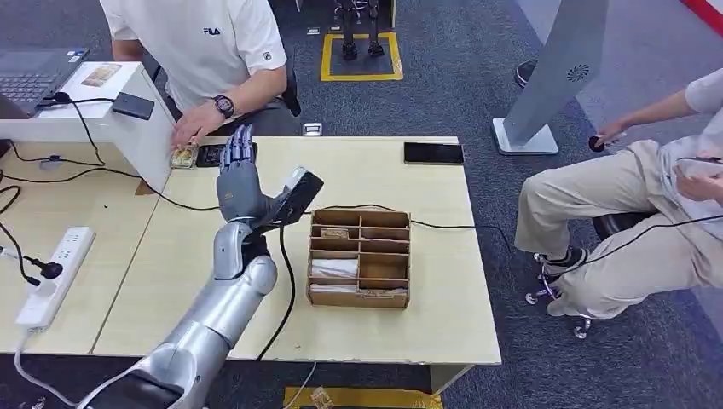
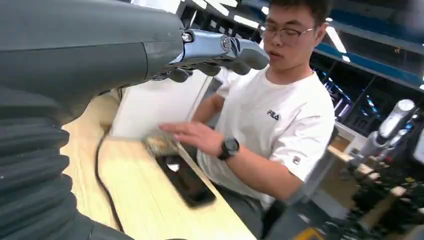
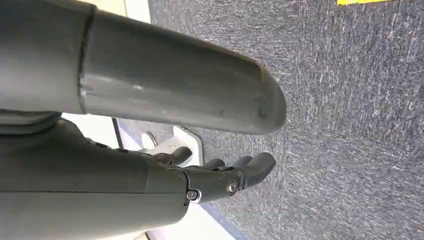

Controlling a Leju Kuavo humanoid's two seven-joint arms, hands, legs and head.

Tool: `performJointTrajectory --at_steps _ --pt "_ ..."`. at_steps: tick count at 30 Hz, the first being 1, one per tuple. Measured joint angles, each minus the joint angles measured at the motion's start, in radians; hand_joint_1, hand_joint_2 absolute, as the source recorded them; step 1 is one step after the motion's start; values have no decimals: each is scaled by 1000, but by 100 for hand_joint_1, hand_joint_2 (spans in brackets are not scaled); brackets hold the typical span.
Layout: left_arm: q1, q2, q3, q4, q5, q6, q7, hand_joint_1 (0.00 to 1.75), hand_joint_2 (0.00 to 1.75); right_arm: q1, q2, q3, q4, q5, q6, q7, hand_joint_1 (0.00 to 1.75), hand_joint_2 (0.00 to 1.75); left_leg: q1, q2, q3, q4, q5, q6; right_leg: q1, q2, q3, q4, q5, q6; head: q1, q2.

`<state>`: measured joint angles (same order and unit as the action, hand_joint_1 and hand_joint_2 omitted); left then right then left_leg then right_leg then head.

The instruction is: Pass the card to the sensor for recognition and then transmit it.

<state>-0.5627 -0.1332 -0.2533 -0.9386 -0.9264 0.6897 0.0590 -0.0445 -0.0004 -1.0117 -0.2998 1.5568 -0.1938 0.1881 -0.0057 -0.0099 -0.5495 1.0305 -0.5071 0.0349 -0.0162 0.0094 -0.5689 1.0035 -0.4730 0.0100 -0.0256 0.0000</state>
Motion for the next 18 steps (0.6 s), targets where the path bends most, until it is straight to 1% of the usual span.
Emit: performJointTrajectory --at_steps 2,4,6,7,10,12,15,18 --pt "62 -13 14 -85 89 2 -79 0 0 5 2 -8 -2 -5 -1 0 0 0 0 0 0 0 -1 0 0 0 0 0 0 0 0 0" --pt "135 -34 36 -186 168 3 -174 0 0 13 6 -18 -13 -6 -2 -2 0 0 0 0 0 0 -1 1 0 0 0 0 -1 0 0 0" --pt "202 -59 56 -275 220 5 -256 0 0 19 11 -29 -24 -6 -2 -2 0 0 0 0 -1 0 -1 1 0 0 0 0 -1 1 0 0" --pt "232 -71 71 -326 249 6 -307 0 0 21 16 -35 -31 -6 0 -3 0 0 0 0 -1 0 -1 1 0 0 0 0 -1 1 0 0" --pt "321 -120 116 -472 344 9 -433 0 0 28 30 -56 -58 -5 6 -3 0 0 0 0 -1 0 -2 0 0 0 0 0 -1 1 0 0" --pt "368 -140 135 -549 399 12 -488 0 0 31 41 -68 -73 -5 7 -3 0 0 0 0 -1 0 -2 0 0 0 0 -1 -1 1 0 0" --pt "400 -145 160 -639 476 12 -557 0 0 35 55 -88 -98 -3 9 -3 0 0 0 0 -1 0 -1 0 0 -1 0 0 -1 1 0 0" --pt "423 -145 183 -708 521 12 -597 0 0 38 66 -104 -118 2 13 -3 0 0 0 0 -1 0 -1 0 0 -1 1 0 -1 1 0 0"
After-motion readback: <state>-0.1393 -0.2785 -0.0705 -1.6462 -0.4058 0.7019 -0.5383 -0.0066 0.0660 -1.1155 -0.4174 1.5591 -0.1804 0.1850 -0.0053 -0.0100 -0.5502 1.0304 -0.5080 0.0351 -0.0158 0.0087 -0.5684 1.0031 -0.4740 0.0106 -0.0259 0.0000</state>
